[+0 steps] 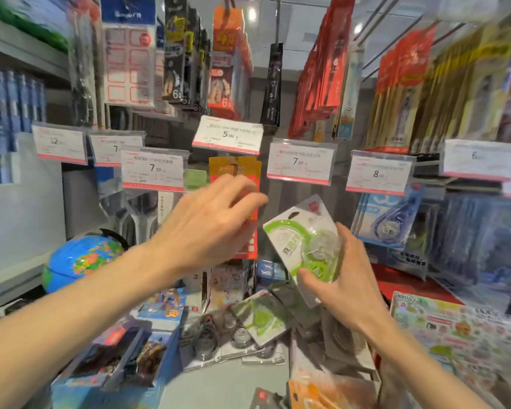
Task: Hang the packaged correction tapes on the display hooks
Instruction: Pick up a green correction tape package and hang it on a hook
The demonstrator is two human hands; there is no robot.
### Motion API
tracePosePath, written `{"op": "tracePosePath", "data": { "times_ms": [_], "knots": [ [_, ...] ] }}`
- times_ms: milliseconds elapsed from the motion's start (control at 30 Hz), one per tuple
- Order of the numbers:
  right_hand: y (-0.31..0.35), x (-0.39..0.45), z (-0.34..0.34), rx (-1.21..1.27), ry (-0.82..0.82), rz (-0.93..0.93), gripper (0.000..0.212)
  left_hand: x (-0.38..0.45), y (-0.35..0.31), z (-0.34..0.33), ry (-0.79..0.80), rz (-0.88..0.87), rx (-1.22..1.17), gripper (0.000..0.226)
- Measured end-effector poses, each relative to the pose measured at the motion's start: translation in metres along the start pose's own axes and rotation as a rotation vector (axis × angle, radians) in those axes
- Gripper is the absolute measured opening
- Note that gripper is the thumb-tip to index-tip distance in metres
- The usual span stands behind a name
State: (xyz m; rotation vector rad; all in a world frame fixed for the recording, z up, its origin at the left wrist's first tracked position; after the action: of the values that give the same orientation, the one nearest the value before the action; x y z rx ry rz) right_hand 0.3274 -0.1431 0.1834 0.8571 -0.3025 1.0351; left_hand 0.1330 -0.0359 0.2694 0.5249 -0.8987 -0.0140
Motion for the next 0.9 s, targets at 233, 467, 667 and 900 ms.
{"op": "tracePosePath", "data": {
  "times_ms": [233, 467, 667, 900],
  "knots": [
    [-0.010, 0.010, 0.021, 0.025, -0.081, -0.083, 0.106, 0.052, 0.000, 0.018, -0.094, -0.153, 0.337, 0.039],
    [-0.005, 0.006, 0.023, 0.031, -0.083, -0.060, 0.104, 0.077, 0.013, 0.010, 0.021, -0.073, 0.277, 0.044],
    [0.009, 0.010, 0.022, 0.043, -0.102, -0.037, 0.104, 0.074, 0.022, 0.029, -0.042, -0.073, 0.109, 0.031],
    [0.030, 0.025, 0.013, 0.098, -0.150, -0.055, 0.098, 0.073, 0.032, 0.029, -0.035, -0.025, -0.015, 0.026]
  ]
}}
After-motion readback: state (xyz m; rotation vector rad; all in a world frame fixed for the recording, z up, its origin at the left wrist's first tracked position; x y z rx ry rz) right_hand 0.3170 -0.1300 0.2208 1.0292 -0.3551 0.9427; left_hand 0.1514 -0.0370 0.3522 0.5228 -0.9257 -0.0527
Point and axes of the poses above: each hand's wrist, its own x-axis towards the middle knuckle, its own z-axis out of the back of the hand, y = z × x, the point moved 8 cm from there along x, towards the middle knuckle, and after that the axes turned 7 degrees about y, right-handed, at the moved point
